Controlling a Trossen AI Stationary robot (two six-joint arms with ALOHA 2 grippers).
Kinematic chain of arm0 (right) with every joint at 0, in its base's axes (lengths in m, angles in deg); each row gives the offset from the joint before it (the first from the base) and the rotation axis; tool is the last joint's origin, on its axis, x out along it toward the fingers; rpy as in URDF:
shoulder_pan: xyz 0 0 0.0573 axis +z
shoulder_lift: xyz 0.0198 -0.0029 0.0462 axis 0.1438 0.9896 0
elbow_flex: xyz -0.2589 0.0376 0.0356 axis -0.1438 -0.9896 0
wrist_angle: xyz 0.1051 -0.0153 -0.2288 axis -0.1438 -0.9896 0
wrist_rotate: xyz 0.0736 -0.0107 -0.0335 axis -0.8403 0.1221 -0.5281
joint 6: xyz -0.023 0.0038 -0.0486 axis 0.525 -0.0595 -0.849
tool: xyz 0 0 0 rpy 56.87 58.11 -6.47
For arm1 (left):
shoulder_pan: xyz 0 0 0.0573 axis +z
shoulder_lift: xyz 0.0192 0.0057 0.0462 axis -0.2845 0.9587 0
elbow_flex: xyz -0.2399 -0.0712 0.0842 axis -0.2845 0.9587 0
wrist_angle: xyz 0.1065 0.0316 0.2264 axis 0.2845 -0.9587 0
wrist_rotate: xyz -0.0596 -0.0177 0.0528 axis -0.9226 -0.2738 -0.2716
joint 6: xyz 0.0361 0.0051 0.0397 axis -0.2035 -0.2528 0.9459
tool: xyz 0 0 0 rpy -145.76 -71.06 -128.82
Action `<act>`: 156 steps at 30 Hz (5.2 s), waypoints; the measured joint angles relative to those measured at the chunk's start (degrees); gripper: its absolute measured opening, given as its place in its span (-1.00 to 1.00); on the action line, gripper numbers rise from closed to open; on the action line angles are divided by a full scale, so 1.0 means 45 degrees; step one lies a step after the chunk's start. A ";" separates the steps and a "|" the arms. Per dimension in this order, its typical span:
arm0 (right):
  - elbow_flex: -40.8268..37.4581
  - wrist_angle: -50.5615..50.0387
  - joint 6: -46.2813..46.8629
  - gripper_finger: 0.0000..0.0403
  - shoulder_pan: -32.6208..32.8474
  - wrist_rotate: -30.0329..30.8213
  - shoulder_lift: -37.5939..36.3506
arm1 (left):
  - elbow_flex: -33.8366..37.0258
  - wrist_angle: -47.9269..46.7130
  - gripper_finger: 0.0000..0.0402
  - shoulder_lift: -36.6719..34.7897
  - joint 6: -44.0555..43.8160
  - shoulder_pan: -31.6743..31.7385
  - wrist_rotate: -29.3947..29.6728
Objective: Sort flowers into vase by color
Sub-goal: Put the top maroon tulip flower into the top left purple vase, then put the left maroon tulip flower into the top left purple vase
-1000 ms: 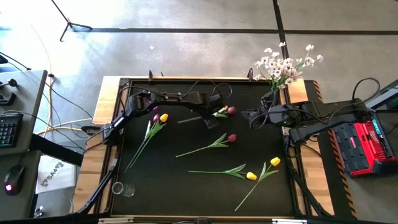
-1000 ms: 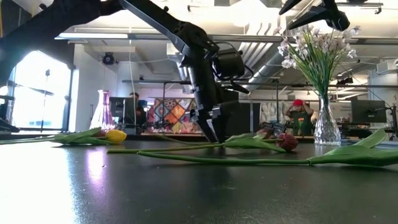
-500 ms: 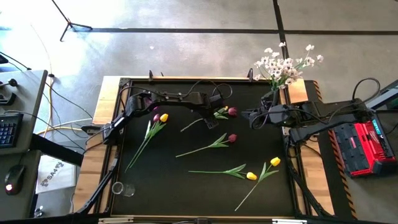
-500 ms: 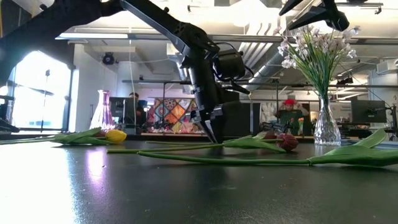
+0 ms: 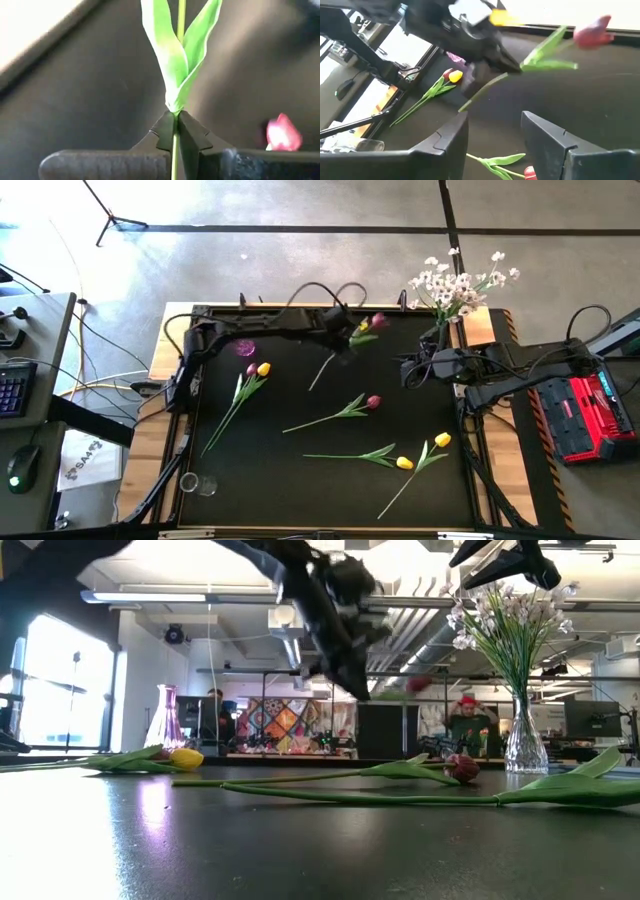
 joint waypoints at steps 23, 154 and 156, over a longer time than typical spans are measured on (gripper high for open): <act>0.0005 0.0392 -0.1151 -0.15 0.0000 0.0188 0.0000 | 1.0843 0.8468 -1.00 -1.1688 0.3187 0.1505 0.4499; 0.0000 0.1020 -0.2851 -0.15 -0.1112 -0.1756 0.1616 | 1.6640 0.0371 -0.31 -1.3513 -0.5654 -0.1667 0.1961; 0.0000 0.1022 -0.2856 -0.15 -0.1112 -0.1840 0.1617 | 1.6640 0.0302 -0.35 -1.3044 -0.5360 -0.1342 0.1479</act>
